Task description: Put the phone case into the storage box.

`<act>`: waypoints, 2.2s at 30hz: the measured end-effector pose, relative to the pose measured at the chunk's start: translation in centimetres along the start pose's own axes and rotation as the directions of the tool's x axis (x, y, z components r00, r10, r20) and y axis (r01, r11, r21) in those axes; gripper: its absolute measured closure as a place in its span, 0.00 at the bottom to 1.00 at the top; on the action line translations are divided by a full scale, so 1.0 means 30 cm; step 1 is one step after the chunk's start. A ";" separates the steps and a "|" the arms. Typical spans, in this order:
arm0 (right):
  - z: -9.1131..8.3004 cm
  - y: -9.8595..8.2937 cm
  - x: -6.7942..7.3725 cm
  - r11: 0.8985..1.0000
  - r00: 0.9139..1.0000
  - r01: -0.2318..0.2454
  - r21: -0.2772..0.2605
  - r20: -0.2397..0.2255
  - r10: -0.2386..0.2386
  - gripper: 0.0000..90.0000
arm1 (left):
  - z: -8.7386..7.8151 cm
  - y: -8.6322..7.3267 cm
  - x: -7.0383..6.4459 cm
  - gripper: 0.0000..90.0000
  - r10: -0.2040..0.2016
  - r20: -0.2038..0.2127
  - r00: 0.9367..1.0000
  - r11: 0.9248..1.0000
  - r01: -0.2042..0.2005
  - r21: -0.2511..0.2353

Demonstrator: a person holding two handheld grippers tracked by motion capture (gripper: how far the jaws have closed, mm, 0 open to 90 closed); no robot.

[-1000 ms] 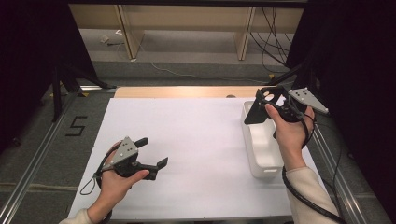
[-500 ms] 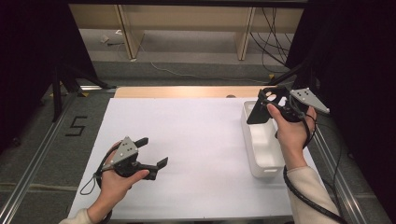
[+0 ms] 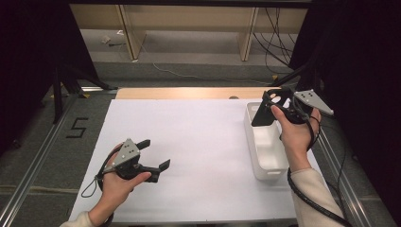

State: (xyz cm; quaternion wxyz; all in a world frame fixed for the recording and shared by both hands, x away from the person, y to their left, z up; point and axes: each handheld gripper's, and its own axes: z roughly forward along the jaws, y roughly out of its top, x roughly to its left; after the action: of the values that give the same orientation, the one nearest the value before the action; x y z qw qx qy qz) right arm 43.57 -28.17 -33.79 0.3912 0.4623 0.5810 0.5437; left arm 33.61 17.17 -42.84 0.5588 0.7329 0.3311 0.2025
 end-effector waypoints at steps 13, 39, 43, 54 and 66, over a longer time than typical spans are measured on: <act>0.005 -0.009 -0.009 1.000 1.000 0.005 0.009 0.011 -0.005 0.16 | 0.001 -0.001 0.001 0.00 -0.002 0.001 1.000 1.000 0.002 0.001; 0.024 -0.012 -0.023 1.000 0.999 0.024 0.013 0.021 -0.024 0.16 | 0.002 -0.004 0.006 0.00 -0.002 0.003 1.000 1.000 0.002 0.003; 0.028 -0.010 -0.027 1.000 0.999 0.026 0.013 0.019 -0.026 0.16 | 0.001 -0.004 0.007 0.00 -0.004 0.002 1.000 1.000 0.004 0.002; 0.048 -0.013 -0.034 1.000 1.000 0.019 0.017 0.021 -0.020 0.16 | 0.002 -0.005 0.007 0.00 -0.002 0.004 1.000 1.000 0.002 0.005; 0.081 -0.015 -0.026 1.000 1.000 0.016 0.021 0.019 -0.016 0.16 | 0.000 -0.003 0.009 0.00 -0.002 0.002 1.000 1.000 0.002 0.002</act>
State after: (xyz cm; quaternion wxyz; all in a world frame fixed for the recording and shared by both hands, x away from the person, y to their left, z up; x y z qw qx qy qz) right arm 46.06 -28.25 -34.51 0.3964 0.4668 0.5866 0.5300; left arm 33.77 17.37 -42.95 0.5586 0.7333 0.3316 0.2009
